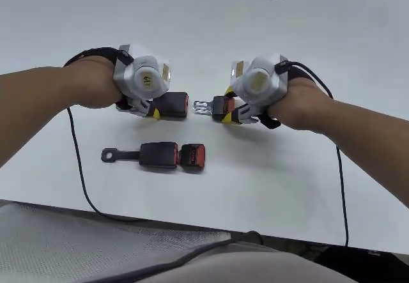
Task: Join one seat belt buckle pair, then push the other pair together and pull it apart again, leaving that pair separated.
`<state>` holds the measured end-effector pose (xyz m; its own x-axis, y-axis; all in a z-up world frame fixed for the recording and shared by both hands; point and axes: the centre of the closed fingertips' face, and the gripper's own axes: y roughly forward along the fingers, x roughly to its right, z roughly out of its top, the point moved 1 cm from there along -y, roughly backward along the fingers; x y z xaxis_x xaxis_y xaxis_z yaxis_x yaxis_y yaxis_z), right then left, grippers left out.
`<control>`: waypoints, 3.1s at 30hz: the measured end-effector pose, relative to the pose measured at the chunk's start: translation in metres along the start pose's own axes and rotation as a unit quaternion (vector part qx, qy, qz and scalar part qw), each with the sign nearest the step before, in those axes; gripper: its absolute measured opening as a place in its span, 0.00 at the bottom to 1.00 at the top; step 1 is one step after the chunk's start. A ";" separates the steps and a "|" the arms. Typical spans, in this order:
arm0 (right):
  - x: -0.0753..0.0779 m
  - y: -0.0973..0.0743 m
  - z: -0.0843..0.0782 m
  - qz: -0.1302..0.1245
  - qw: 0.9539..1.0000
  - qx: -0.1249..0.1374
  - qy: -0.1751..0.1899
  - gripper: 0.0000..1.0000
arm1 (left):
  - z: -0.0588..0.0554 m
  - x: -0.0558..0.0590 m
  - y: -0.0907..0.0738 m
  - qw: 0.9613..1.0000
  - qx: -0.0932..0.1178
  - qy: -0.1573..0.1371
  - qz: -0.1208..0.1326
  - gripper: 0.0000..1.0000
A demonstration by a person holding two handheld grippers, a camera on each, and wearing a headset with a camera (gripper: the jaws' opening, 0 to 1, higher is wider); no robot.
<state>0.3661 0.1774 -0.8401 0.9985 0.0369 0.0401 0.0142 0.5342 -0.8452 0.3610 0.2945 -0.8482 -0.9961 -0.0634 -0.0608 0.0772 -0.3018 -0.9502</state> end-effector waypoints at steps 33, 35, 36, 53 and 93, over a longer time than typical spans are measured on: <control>-0.002 0.008 0.016 0.000 1.000 0.008 -0.015 0.33 | 0.002 0.000 -0.001 1.000 0.004 -0.003 0.002 0.31; -0.002 0.010 0.016 0.000 1.000 0.005 -0.016 0.33 | 0.001 0.000 -0.001 1.000 0.004 -0.003 0.001 0.31; -0.002 0.010 0.016 0.000 1.000 0.005 -0.016 0.32 | 0.002 0.001 0.000 1.000 0.004 -0.002 0.001 0.31; 0.002 0.015 0.021 -0.002 1.000 0.001 -0.001 0.31 | 0.001 0.001 -0.001 1.000 0.010 0.000 0.000 0.30; 0.002 0.025 0.031 -0.008 1.000 0.008 -0.004 0.31 | 0.000 0.000 0.001 1.000 0.015 -0.001 0.001 0.30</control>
<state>0.3670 0.2166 -0.8443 0.9977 0.0360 0.0575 0.0285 0.5475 -0.8363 0.3611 0.2939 -0.8494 -0.9960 -0.0655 -0.0614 0.0797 -0.3306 -0.9404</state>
